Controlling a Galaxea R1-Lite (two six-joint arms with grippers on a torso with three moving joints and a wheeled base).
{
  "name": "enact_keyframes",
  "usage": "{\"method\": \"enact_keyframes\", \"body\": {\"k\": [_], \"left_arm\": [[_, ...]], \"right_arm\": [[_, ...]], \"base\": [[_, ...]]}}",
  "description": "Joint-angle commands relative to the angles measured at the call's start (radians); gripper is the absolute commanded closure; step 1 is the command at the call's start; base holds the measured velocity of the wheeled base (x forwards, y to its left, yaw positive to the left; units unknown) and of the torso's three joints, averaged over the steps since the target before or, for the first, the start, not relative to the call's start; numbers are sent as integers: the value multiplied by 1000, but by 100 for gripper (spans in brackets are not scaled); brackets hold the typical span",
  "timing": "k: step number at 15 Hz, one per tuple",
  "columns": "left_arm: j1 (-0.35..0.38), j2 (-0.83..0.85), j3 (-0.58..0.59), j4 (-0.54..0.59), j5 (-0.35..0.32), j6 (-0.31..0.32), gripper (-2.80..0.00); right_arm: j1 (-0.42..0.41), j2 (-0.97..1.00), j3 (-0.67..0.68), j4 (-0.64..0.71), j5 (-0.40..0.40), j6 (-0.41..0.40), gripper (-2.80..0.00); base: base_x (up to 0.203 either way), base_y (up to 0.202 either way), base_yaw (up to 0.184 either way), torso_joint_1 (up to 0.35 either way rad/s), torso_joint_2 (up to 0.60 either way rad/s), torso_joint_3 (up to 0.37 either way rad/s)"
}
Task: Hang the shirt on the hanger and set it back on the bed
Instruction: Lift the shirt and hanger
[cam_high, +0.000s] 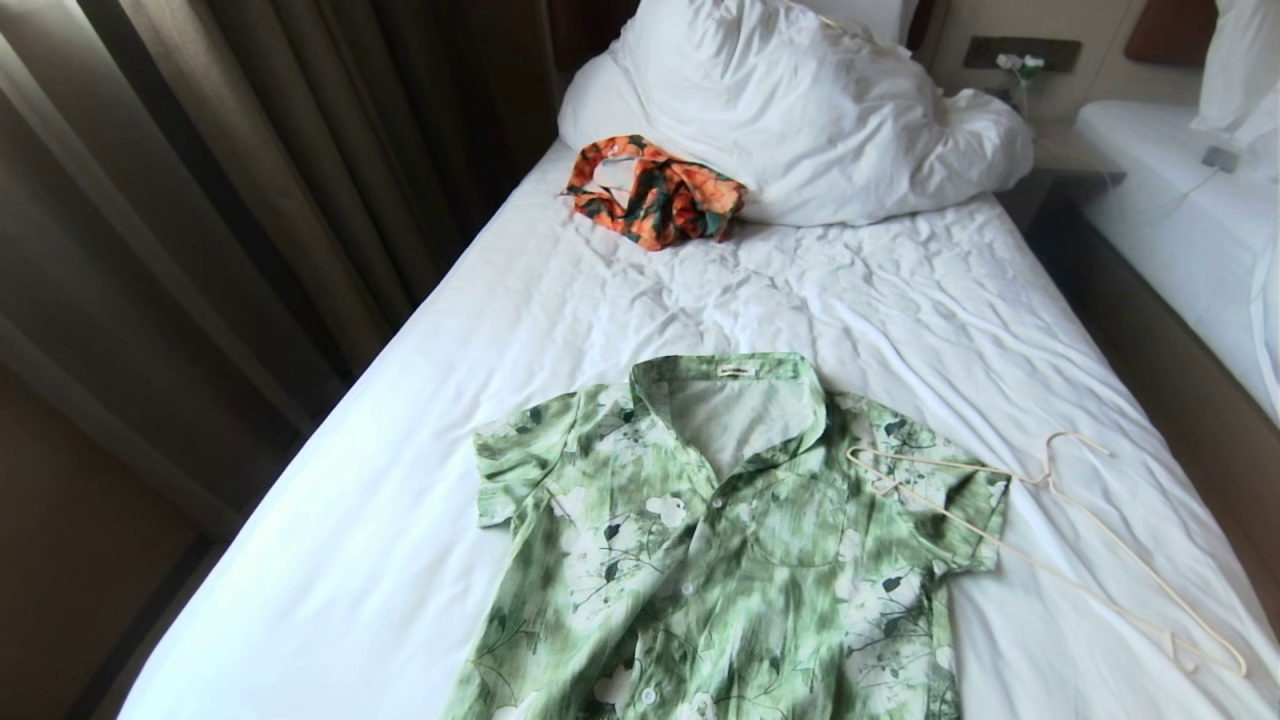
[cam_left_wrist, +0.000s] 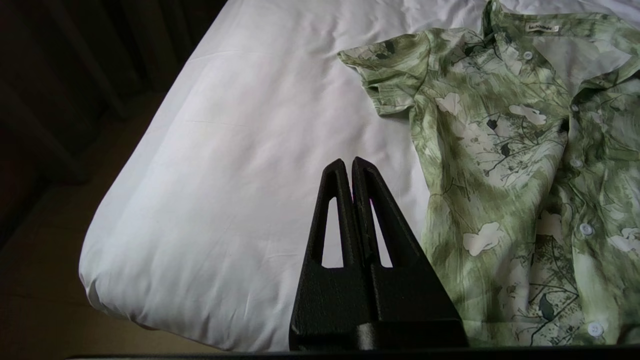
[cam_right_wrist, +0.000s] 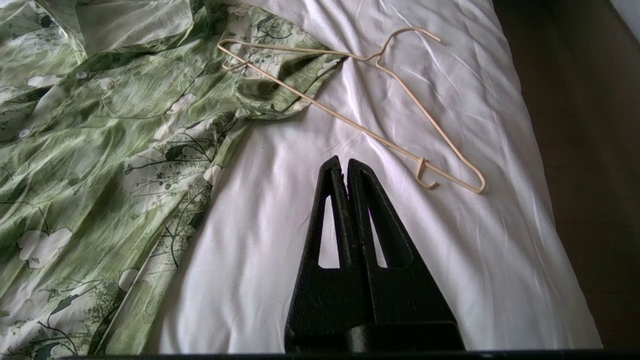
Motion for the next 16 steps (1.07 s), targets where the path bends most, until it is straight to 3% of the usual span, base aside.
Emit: {"method": "enact_keyframes", "body": {"k": [1, 8, 16], "left_arm": [[0, 1, 0, 0, 0, 0, 0], [0, 1, 1, 0, 0, 0, 0], [0, 1, 1, 0, 0, 0, 0]], "right_arm": [[0, -1, 0, 0, 0, 0, 0], [0, -1, -24, 3, -2, 0, 0], [-3, 111, -320, 129, 8, -2, 0]], "base": [[0, 0, 0, 0, 0, 0], [0, 0, 0, 0, 0, 0], [0, 0, 0, 0, 0, 0]]}}
